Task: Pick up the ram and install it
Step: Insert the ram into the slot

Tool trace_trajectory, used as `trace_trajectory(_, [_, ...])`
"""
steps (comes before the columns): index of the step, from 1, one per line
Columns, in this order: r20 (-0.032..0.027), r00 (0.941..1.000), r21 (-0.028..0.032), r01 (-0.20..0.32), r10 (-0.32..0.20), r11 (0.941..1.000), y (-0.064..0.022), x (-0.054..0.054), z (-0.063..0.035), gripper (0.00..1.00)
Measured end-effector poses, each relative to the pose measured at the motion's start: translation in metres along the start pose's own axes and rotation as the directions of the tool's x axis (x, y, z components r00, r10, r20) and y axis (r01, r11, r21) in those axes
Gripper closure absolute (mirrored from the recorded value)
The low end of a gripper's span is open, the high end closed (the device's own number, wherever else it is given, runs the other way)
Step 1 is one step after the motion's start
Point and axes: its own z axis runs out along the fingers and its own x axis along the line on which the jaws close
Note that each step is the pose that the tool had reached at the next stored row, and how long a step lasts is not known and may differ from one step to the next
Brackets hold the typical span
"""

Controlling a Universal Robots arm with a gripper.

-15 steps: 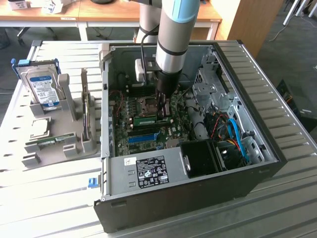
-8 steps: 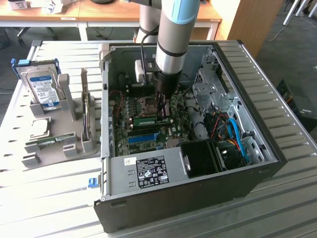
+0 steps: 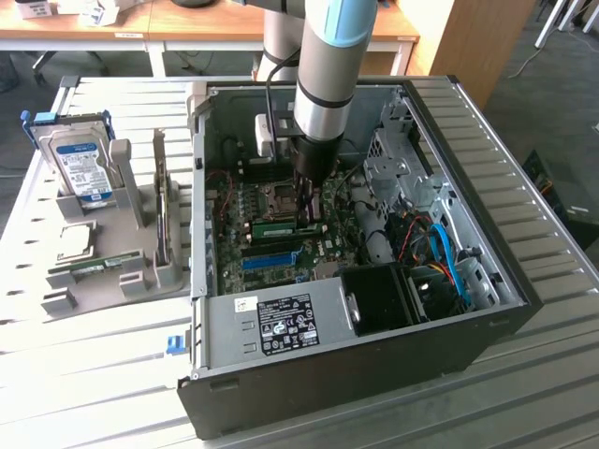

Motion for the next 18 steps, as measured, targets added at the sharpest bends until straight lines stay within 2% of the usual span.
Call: trace_trajectory(18, [0.0000, 1.0000, -0.0001, 0.000, 0.000, 1.0000, 0.0001, -0.0003, -0.0048, 0.88])
